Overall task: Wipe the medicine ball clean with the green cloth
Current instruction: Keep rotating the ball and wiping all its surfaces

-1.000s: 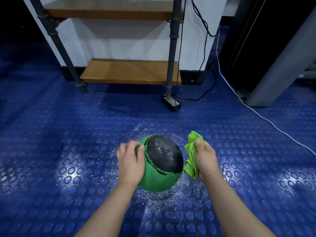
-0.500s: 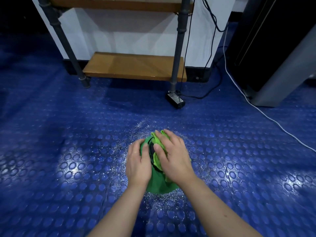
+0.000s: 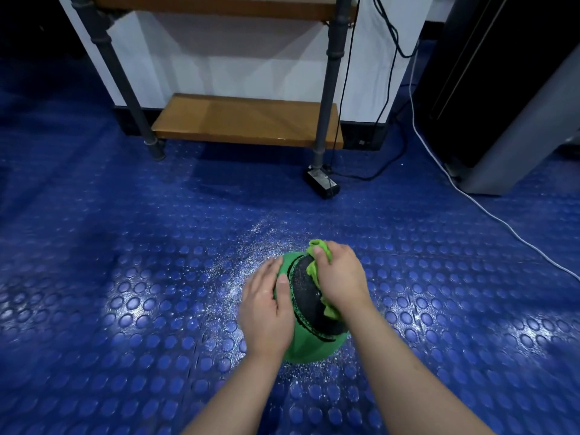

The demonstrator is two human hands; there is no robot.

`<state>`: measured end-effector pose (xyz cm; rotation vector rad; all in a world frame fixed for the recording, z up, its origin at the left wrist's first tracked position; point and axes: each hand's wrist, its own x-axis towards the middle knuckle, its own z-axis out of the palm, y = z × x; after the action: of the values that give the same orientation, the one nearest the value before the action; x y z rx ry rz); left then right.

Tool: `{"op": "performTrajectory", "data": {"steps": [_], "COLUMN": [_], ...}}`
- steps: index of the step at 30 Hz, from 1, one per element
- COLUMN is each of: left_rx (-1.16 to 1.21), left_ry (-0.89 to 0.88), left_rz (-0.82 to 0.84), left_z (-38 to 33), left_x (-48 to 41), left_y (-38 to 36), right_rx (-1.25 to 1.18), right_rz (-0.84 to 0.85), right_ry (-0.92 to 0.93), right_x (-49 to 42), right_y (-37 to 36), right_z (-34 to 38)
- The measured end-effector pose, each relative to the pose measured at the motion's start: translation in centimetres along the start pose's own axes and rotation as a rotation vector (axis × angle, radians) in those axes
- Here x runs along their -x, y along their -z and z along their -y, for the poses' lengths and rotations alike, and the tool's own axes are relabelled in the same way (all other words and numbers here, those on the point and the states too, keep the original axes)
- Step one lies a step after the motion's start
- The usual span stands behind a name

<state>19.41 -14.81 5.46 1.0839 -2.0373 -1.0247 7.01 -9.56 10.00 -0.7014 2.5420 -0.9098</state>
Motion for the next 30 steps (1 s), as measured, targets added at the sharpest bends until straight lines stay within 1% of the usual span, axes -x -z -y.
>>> {"op": "performTrajectory", "data": {"steps": [2,4,6,7,9,15,16,19,21,23,25,26,28,29,30], "left_rx": [-0.029,-0.029,-0.015,-0.015,-0.03,-0.089,-0.096,-0.119,-0.122,-0.117,-0.127,-0.144,-0.177,-0.184,-0.185], "left_ry": [-0.004,-0.009,-0.039,-0.06,-0.089,-0.179,-0.193,-0.165,-0.138,-0.121,-0.09,-0.077,-0.07,-0.074,-0.081], "left_rz": [0.013,0.027,0.029,0.024,0.016,0.058,0.062,0.063,0.062,0.053,0.057,0.064,0.081,0.087,0.085], "left_z": [0.0,0.2,0.5,0.6,0.5,-0.2,-0.2,-0.3,-0.3,-0.5,-0.8,-1.0,-1.4,-1.4,-1.3], "left_x": [-0.4,-0.8,-0.6,-0.4,-0.2,0.3,0.5,0.3,0.1,-0.2,-0.6,-0.8,-1.1,-1.1,-1.0], "left_y": [0.0,0.1,0.1,0.1,-0.1,-0.2,-0.2,-0.3,-0.3,-0.2,-0.3,-0.3,-0.6,-0.8,-0.8], "right_rx": [0.135,0.183,0.172,0.15,0.074,-0.082,-0.108,-0.181,-0.294,-0.354,-0.293,-0.24,0.0,0.099,0.14], "right_rz": [-0.045,-0.06,-0.05,-0.025,0.046,0.155,0.175,0.203,0.192,0.092,-0.017,-0.018,-0.002,-0.015,-0.03], "right_ry": [0.178,0.349,0.428,0.424,0.332,-0.112,-0.16,-0.199,-0.195,-0.118,0.039,0.143,0.319,0.348,0.335], "right_x": [1.8,3.5,3.7,3.2,1.7,-1.8,-2.2,-2.7,-2.3,-1.3,0.7,2.2,4.5,5.0,5.1], "right_y": [-0.8,-1.1,-0.7,-0.5,0.1,1.5,1.5,1.7,2.6,3.6,3.6,3.1,1.1,0.4,0.2], "right_z": [0.3,0.6,0.2,-0.2,-0.6,-1.7,-2.1,-2.9,-3.1,-3.0,-2.2,-1.6,-1.0,-1.1,-1.1]}}
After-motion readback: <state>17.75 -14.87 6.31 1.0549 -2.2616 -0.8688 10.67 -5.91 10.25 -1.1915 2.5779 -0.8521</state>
